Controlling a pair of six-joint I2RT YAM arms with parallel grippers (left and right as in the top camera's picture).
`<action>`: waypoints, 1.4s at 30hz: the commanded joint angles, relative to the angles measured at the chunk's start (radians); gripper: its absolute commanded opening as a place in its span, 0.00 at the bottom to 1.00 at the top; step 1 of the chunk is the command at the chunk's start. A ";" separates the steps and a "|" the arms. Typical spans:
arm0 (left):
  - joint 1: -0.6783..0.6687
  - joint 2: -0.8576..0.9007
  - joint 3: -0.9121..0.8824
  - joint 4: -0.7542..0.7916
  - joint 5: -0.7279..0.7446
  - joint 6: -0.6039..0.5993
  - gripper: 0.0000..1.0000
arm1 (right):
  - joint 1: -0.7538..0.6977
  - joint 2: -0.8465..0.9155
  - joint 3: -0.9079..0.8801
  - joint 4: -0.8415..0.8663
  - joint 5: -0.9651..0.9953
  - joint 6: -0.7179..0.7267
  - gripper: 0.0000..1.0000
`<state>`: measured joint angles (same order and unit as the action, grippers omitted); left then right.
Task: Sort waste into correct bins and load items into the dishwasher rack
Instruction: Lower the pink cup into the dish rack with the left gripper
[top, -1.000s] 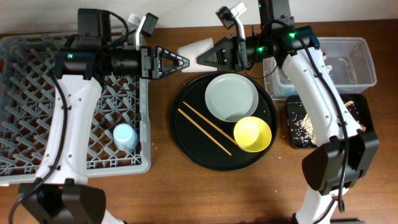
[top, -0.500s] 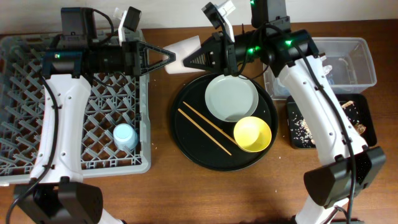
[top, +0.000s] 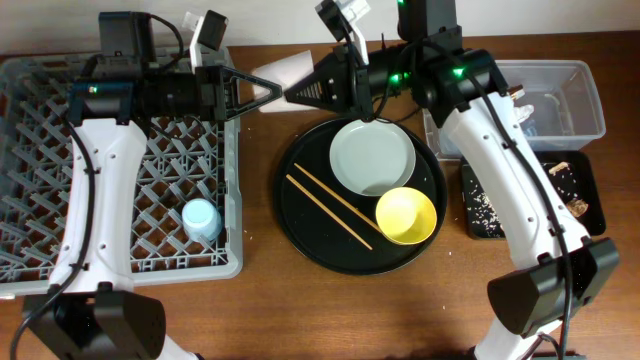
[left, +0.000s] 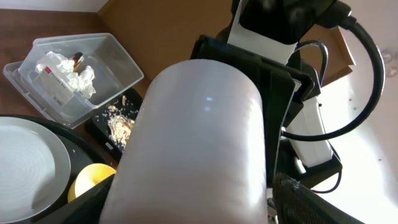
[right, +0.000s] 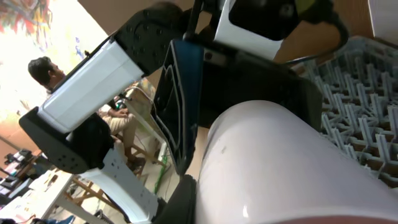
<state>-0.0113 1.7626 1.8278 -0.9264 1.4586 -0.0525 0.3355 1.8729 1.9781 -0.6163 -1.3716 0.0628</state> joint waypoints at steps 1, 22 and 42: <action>-0.019 0.003 0.009 -0.002 0.063 0.001 0.76 | 0.006 -0.009 0.004 0.012 0.064 0.025 0.04; -0.018 0.003 0.009 -0.001 -0.016 0.001 0.66 | -0.056 -0.008 0.004 -0.025 0.035 0.024 0.50; 0.031 0.003 0.009 -0.331 -1.267 0.001 0.66 | -0.289 -0.008 0.004 -0.581 0.531 -0.220 0.81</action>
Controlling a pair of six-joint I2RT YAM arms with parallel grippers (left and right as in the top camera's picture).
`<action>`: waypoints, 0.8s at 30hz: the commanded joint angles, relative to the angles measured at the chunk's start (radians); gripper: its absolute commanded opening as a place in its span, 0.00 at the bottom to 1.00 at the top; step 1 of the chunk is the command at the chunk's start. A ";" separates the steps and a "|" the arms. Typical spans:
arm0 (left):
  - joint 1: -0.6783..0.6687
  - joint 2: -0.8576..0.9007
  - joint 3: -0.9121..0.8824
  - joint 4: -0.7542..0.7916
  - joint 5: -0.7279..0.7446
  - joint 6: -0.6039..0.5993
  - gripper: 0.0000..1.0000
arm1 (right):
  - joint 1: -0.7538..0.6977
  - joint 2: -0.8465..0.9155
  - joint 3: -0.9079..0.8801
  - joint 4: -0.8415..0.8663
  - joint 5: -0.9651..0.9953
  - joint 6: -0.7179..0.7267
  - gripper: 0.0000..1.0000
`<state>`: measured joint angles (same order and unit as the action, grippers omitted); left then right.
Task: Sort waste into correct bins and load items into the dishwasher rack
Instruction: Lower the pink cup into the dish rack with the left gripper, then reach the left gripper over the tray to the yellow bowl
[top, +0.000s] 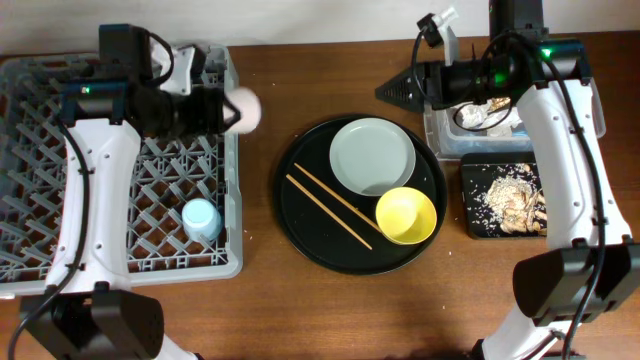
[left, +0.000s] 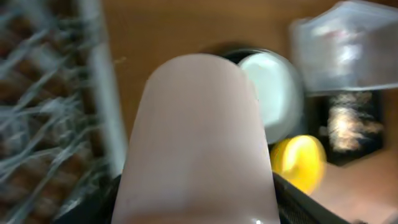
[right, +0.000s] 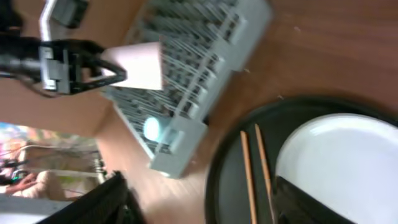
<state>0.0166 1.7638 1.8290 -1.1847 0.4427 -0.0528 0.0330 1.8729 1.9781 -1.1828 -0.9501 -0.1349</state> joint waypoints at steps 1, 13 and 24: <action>0.003 0.003 0.008 -0.095 -0.286 0.001 0.66 | 0.014 -0.008 0.004 -0.019 0.110 -0.023 0.82; 0.003 0.159 -0.063 -0.074 -0.465 0.001 0.67 | 0.014 -0.008 0.004 -0.063 0.117 -0.023 0.84; 0.003 0.198 -0.019 -0.082 -0.389 -0.003 0.99 | 0.014 -0.008 0.004 -0.075 0.121 -0.014 0.98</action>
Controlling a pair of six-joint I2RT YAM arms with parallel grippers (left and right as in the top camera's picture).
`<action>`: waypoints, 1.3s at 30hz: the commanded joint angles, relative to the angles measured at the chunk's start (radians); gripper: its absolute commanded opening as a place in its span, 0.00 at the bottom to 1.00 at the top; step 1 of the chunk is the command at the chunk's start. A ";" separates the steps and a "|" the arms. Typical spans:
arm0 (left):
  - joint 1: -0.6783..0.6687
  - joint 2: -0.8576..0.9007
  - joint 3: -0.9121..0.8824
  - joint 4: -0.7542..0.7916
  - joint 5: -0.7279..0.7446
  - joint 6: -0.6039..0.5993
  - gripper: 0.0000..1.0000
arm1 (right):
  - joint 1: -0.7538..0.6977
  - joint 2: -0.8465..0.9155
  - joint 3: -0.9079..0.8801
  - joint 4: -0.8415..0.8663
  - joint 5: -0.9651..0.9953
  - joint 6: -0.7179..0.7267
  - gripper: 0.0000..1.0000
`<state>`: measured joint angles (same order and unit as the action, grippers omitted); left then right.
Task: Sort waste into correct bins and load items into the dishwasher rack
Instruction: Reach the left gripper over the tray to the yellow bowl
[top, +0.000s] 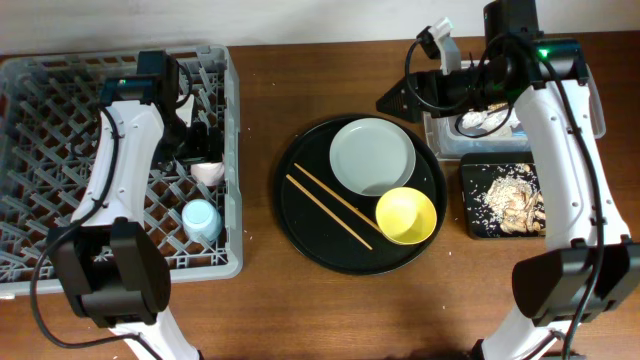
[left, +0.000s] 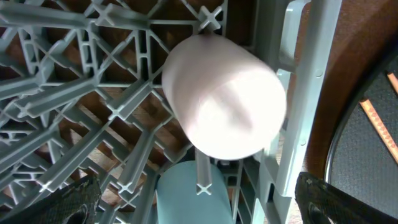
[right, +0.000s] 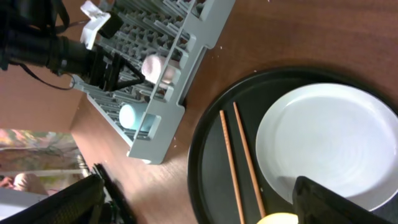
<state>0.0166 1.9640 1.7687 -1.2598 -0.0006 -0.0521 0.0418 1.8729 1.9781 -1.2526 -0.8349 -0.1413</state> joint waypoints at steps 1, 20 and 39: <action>0.003 -0.010 0.066 -0.007 0.085 -0.004 0.99 | 0.006 -0.008 0.004 -0.013 0.005 -0.008 0.99; -0.366 -0.204 0.137 -0.073 0.165 -0.041 0.95 | 0.002 -0.165 -0.003 -0.379 0.703 0.335 0.81; -0.698 0.037 -0.076 0.368 0.193 -0.164 0.89 | -0.069 -0.165 -0.005 -0.364 0.776 0.386 0.84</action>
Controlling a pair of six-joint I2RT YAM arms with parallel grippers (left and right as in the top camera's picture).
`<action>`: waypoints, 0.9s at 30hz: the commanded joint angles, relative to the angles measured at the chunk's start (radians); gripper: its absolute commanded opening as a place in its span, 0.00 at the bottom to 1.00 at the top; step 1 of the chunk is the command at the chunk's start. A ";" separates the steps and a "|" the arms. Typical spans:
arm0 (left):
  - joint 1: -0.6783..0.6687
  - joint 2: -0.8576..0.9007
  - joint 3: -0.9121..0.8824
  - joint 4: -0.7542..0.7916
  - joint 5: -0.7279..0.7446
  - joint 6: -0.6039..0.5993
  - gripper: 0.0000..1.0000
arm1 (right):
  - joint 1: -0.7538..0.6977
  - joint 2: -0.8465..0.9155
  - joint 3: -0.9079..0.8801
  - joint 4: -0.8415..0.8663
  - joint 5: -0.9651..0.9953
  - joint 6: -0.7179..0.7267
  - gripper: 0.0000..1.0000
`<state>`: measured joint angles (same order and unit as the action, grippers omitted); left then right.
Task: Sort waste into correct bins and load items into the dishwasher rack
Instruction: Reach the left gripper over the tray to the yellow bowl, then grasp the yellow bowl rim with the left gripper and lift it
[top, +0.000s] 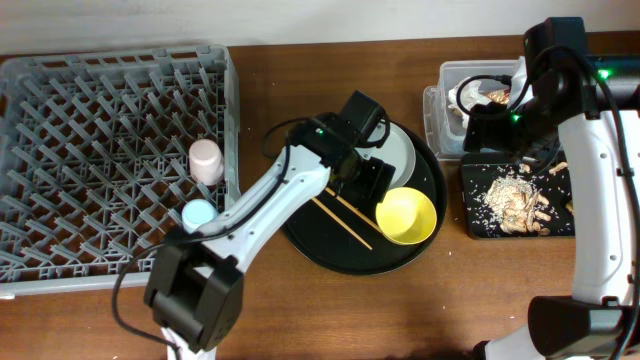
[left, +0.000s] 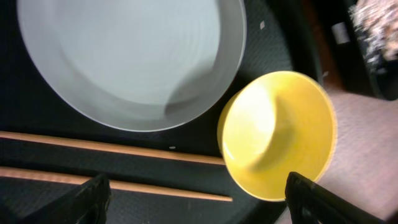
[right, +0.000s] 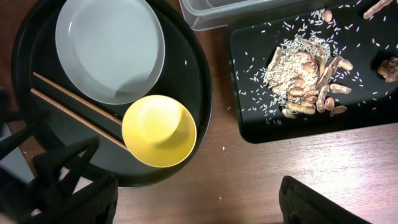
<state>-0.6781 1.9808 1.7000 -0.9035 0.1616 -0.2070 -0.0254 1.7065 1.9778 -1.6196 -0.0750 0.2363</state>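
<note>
A pink cup (top: 205, 160) and a light blue cup (top: 197, 213) sit in the grey dishwasher rack (top: 60, 120) near its right edge. On the black round tray (top: 300, 235) lie a grey plate (left: 130, 62), a yellow bowl (left: 277, 134) and two wooden chopsticks (left: 118, 149). My left gripper (left: 196, 211) hangs open low over the tray, above the chopsticks and between plate and bowl. My right gripper (right: 199, 211) is open and empty, high over the table to the right of the tray, near the bins.
A clear plastic bin (top: 470, 95) with wrappers stands at the back right. In front of it a black bin (right: 305, 68) holds rice and food scraps. Bare wooden table (right: 267, 180) lies in front of tray and bins.
The left gripper has left the rack and is now open over the tray. The pink cup stays in the rack. The right gripper has shifted right, toward the bins.
Both grippers met at the back of the table around the pink cup. Then the left gripper held it at the rack's right edge, the right one drawn back. Then the cup sat in the rack by the blue cup. Now the left gripper is over the tray.
</note>
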 joint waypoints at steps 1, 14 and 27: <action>-0.007 0.023 -0.008 0.021 0.055 -0.009 0.84 | -0.002 0.002 -0.005 0.003 0.016 0.009 0.84; -0.087 0.153 -0.010 0.080 0.033 -0.009 0.57 | -0.002 0.002 -0.005 0.015 0.016 0.009 0.84; -0.087 0.217 -0.014 0.080 0.034 -0.010 0.22 | -0.001 0.002 -0.005 0.011 0.016 0.008 0.84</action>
<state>-0.7673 2.1799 1.6939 -0.8249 0.1970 -0.2195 -0.0254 1.7065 1.9778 -1.6085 -0.0750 0.2356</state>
